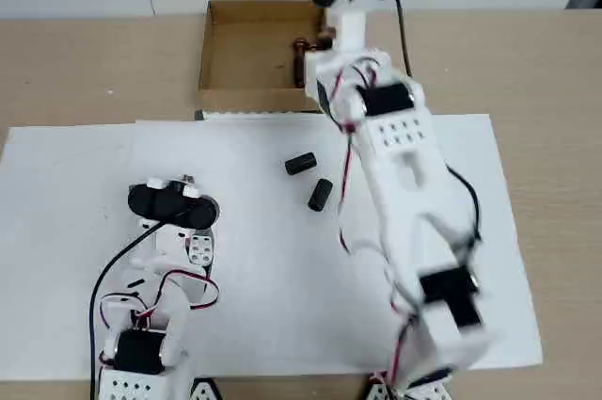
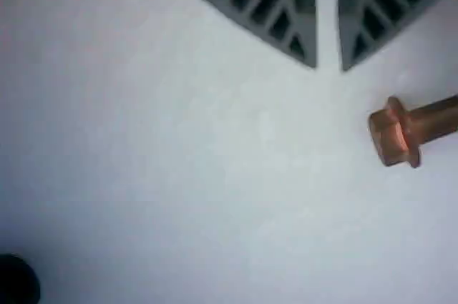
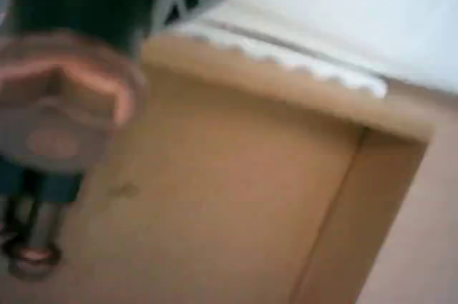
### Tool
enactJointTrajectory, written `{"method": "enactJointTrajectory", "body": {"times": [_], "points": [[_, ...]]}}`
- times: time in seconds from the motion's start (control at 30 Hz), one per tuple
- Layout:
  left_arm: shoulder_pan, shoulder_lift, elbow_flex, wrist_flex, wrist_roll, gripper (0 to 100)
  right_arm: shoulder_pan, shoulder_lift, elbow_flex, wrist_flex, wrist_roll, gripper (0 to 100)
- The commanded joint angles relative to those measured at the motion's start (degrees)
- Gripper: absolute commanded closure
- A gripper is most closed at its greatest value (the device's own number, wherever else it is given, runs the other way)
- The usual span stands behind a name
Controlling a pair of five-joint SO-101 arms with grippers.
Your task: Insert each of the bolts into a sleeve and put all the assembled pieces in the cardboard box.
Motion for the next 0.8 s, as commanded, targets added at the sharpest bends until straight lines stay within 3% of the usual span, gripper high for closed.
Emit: {"method": "enactJointTrajectory", "body": {"times": [0.0, 0.43, 0.67, 0.77], "points": [[0.3, -0.4, -0.2, 0.3, -0.4, 99, 0.5, 11.5, -18.0, -1.7, 3.8, 99.5], [0.3, -0.4, -0.2, 0.3, -0.4, 99, -3.8, 46.8, -58.9, -1.4, 26.6, 99.5], [0.3, -0.4, -0.2, 0.3, -0.4, 99, -6.3, 56.1, -67.3, 0.8, 32.5, 98.7], [0.3, -0.4, -0.2, 0.3, -0.4, 99, -6.6, 58.0, -69.2, 3.3, 32.5, 91.7]]}}
